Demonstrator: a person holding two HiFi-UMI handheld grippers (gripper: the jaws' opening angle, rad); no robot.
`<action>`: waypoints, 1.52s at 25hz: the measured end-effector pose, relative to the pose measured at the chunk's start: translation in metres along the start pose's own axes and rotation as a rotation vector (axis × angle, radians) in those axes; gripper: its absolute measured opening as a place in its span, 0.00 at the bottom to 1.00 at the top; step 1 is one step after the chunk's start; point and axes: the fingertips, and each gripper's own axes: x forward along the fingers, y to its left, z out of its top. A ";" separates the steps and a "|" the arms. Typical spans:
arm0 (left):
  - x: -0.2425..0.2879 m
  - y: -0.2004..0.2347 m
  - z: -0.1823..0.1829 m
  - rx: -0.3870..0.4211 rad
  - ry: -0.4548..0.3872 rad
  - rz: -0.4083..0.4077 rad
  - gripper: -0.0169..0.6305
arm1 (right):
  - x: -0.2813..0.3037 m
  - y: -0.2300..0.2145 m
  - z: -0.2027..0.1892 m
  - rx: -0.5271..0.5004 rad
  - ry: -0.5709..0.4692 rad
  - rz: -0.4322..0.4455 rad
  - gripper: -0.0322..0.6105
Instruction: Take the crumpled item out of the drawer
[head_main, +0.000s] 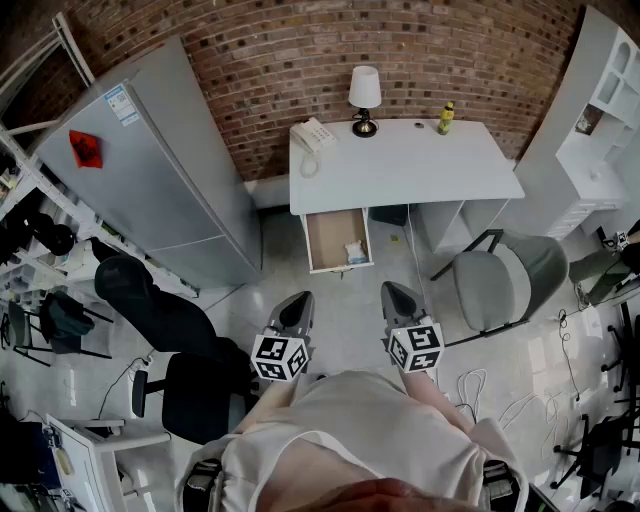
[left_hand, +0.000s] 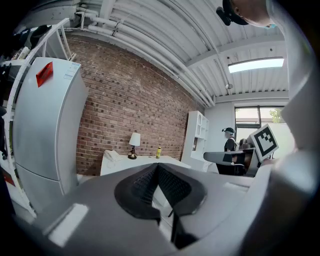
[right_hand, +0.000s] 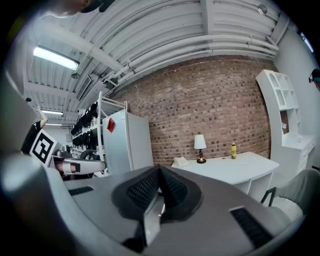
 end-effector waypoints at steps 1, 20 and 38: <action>-0.001 0.001 -0.001 -0.001 0.001 0.000 0.04 | 0.000 0.000 -0.001 0.000 0.002 -0.003 0.06; -0.012 0.017 -0.002 0.004 0.004 -0.007 0.04 | 0.007 0.011 -0.001 0.009 0.006 -0.043 0.06; -0.038 0.077 0.006 0.040 -0.038 -0.023 0.04 | 0.020 0.055 -0.008 -0.001 0.008 -0.104 0.06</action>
